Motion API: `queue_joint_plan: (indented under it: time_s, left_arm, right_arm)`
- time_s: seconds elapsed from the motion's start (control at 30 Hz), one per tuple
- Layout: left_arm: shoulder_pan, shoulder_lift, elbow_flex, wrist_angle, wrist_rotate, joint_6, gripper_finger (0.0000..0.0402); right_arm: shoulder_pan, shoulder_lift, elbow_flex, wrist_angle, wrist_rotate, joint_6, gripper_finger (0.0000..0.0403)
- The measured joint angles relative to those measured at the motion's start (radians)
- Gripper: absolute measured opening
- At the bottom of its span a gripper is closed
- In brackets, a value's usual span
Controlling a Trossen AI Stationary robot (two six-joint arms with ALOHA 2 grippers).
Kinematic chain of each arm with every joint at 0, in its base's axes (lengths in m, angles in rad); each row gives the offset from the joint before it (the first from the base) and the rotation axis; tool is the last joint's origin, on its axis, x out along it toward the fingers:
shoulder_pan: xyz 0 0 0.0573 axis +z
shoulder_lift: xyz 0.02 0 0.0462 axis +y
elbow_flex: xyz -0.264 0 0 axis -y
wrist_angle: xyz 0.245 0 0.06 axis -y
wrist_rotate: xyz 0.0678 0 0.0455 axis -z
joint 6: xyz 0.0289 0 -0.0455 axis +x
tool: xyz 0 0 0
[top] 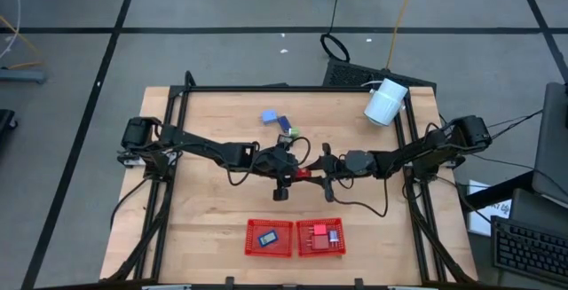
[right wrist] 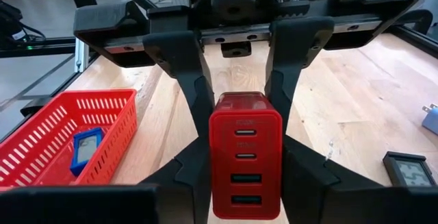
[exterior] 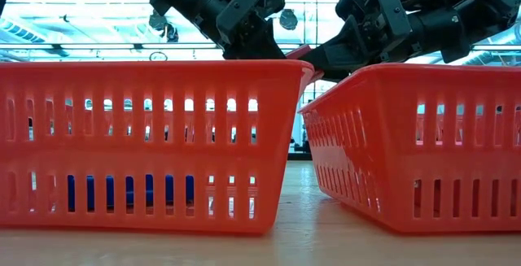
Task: Pick & Place Office items
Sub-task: Put the red charger adapter into the right red bin
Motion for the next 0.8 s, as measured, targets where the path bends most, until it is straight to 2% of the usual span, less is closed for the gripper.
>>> queue_joint_plan:
  time_s: [0.2, 0.33, 0.8]
  left_arm:
    - [0.000, 0.000, 0.000, 0.000, 0.001, -0.010, 0.0135]
    - [0.001, 0.000, 0.002, -0.001, 0.019, -0.032, 0.0153]
    - [0.003, -0.002, 0.172, -0.244, 0.025, 0.008, 0.0213]
  right_arm:
    - [0.000, 0.000, 0.000, -0.002, -0.003, 0.000, 0.0115]
    - [0.000, -0.001, 0.000, -0.002, -0.009, 0.004, 0.0116]
    - [-0.005, -0.051, -0.001, -0.075, -0.015, 0.008, 0.0114]
